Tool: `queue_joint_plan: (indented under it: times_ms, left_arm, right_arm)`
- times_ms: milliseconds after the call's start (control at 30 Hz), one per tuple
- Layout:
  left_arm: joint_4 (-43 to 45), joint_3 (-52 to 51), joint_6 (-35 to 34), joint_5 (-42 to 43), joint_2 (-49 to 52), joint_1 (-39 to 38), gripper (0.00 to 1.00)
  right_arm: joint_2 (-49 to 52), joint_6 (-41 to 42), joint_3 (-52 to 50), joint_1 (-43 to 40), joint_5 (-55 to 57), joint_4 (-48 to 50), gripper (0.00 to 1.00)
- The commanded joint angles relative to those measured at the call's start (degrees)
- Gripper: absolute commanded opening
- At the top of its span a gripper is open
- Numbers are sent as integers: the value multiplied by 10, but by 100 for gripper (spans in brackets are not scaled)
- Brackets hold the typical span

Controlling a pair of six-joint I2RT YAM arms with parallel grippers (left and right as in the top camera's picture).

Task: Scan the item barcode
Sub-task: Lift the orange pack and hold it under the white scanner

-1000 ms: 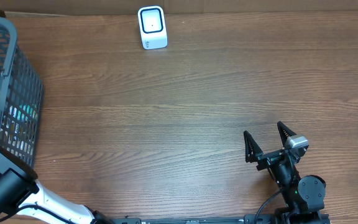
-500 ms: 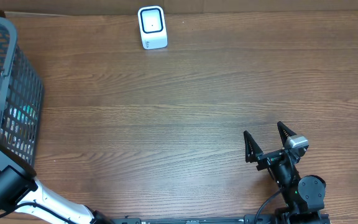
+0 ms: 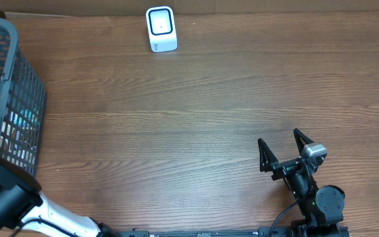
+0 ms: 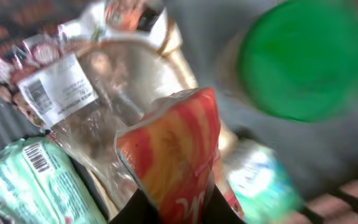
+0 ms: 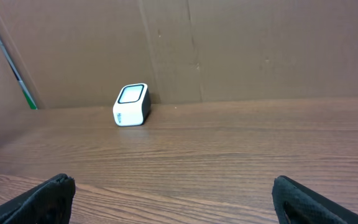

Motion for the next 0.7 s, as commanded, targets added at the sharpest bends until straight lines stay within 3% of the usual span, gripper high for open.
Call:
queue_joint_plan:
  times_ms: [0,367,667]
  left_arm:
    - [-1,35,-8,47,-94,-32,4]
    - [-15,35,2,52,-279,-217,4]
    - [-29,11,51,129,-246,-461,4]
  right_arm:
    - [-5,0,-6,3,3,2,100]
    - [-5,0,-6,3,4,1,100]
    - [-5,0,-6,3,4,2,100]
